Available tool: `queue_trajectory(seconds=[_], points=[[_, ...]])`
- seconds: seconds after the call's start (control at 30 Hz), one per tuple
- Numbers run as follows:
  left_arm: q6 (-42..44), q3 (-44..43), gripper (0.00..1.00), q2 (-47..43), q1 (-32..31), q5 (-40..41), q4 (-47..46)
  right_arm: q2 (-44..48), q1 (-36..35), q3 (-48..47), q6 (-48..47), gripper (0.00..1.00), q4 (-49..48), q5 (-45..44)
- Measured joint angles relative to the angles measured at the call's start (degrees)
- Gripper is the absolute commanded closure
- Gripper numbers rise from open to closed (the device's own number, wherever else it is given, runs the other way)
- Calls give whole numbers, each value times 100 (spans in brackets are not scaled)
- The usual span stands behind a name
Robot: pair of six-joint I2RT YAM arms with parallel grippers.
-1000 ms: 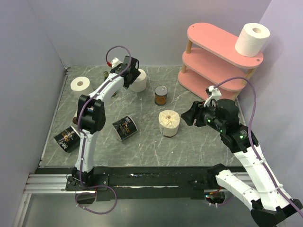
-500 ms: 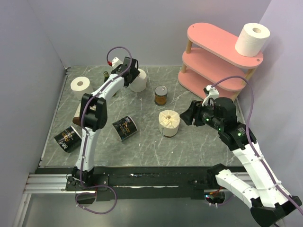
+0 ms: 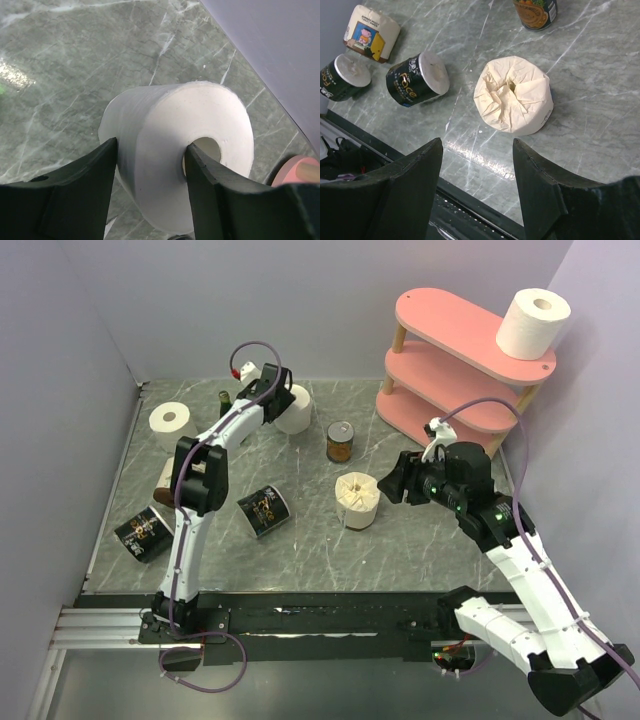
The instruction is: Place and organize the paper towels onto the shelf
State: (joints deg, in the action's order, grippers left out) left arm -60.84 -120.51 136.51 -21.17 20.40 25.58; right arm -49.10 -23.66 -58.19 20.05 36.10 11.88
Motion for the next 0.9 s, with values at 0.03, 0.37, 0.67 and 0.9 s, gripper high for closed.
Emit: queue_trajectory(seconds=[0.03,0.37,0.67,0.9], points=[[22,9,54,0,0,-15,-33,-4,0,-4,0,34,2,2],[603,468,67,-361,9,-450,-234,-138,0,-389,-155,32,76,-151],[1305,835,69,-1329,-98,-802,-166,-98,-9,-831,-402,31,313,-634],[1749,890,63,-2166,-763,-870,-245,328,-9,-986,-332,30,470,-1462]])
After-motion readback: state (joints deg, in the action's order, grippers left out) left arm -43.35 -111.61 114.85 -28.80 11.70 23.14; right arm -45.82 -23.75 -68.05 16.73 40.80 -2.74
